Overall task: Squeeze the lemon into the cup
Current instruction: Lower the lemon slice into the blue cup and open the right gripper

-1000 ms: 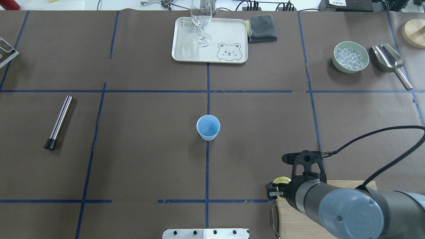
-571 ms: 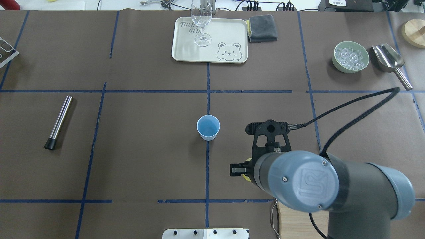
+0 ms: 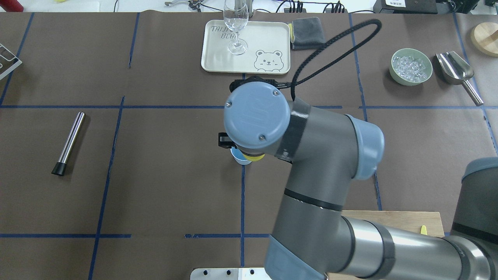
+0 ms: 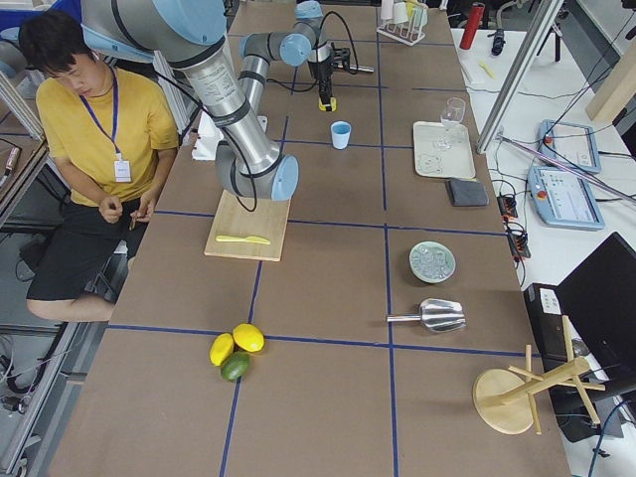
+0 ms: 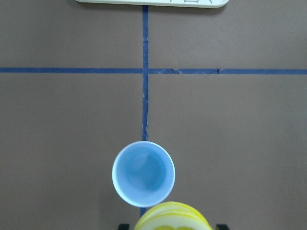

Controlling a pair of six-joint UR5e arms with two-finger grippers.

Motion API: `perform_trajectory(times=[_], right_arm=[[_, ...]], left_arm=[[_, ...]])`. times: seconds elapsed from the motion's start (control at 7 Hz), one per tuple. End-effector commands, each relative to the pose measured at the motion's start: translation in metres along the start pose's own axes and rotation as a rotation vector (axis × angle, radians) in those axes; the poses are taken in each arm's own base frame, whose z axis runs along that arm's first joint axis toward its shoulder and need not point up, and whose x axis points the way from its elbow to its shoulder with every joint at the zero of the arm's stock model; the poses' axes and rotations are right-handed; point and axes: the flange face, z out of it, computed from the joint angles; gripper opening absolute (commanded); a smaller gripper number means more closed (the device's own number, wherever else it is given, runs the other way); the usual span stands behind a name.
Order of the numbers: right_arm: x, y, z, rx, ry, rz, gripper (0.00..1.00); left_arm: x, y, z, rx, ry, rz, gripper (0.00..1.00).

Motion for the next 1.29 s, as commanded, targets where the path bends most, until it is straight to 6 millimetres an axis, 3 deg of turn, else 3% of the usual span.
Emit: perform_trajectory(times=[0.0, 0.43, 1.14], right_arm=[[-0.03, -0.037, 0.046, 0.014, 0.013, 0.009, 0.0], [-0.028, -0.036, 0.078, -0.01, 0.055, -0.003, 0.0], [-0.025, -0.019, 0.095, -0.025, 0.048, -0.028, 0.0]], left_arm=[[-0.001, 0.001, 0.001, -0.002, 0.001, -0.004, 1.0], [-0.001, 0.0, 0.001, -0.001, 0.0, -0.003, 1.0], [0.0, 0.0, 0.001, -0.002, 0.001, -0.004, 1.0]])
